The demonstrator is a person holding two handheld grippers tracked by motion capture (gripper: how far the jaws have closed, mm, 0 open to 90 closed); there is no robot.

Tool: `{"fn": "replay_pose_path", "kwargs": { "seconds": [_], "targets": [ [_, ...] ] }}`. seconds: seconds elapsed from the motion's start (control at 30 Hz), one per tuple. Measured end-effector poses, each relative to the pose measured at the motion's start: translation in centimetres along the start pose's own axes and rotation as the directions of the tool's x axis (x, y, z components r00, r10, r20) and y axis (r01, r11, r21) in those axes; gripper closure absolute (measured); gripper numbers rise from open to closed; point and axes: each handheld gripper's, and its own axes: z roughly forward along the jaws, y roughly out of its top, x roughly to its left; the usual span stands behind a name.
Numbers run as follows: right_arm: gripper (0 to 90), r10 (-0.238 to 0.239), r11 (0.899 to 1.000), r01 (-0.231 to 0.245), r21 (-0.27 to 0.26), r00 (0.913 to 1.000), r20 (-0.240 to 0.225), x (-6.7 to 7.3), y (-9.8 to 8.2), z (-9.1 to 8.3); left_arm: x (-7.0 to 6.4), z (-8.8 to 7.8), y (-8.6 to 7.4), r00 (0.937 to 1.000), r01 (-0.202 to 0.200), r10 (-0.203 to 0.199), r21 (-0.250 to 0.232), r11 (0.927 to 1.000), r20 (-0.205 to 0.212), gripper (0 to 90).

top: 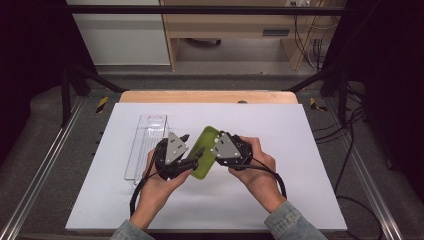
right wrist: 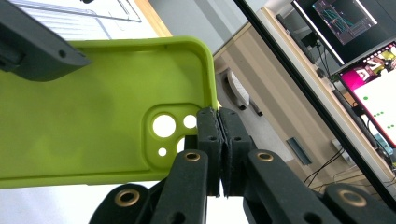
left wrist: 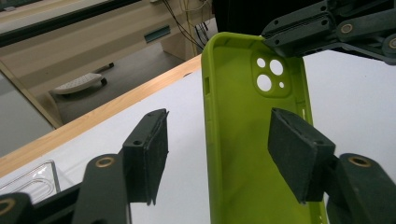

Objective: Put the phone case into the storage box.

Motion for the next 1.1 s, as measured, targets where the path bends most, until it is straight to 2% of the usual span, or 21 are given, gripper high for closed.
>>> {"fn": "replay_pose_path", "kwargs": {
  "seconds": [0.37,0.4,0.53,0.73,0.83,1.1],
  "targets": [
    [88.6,-0.016,1.000,0.016,-0.005,0.9999,0.004,0.3,0.2,-0.1,-0.1,0.3,0.0,1.0000,0.006,-0.006,0.030,0.9995,0.005,50.1],
    [88.6,-0.021,1.000,0.021,-0.004,0.9998,0.006,0.4,0.3,-0.2,0.0,0.4,0.0,1.0000,0.008,-0.009,0.031,0.9995,0.004,53.2],
    [88.6,-0.030,1.000,0.030,-0.008,0.9995,0.013,0.5,0.3,-0.2,0.2,0.6,0.2,0.9999,0.014,-0.014,0.057,0.9983,0.002,57.8],
    [88.6,-0.053,0.998,0.054,-0.012,0.9984,0.017,0.9,0.6,-0.4,0.2,1.0,0.6,1.0000,-0.004,0.003,0.080,0.9967,0.007,63.8],
    [88.6,-0.064,0.998,0.065,-0.016,0.9977,0.022,1.0,0.7,-0.5,0.2,1.0,0.6,0.9998,0.003,-0.005,0.104,0.9946,0.018,66.2],
    [88.6,-0.080,0.997,0.081,-0.016,0.9962,0.033,1.2,0.8,-0.6,0.4,0.9,0.7,0.9991,0.023,-0.027,0.122,0.9923,0.033,71.5]
  ]
}}
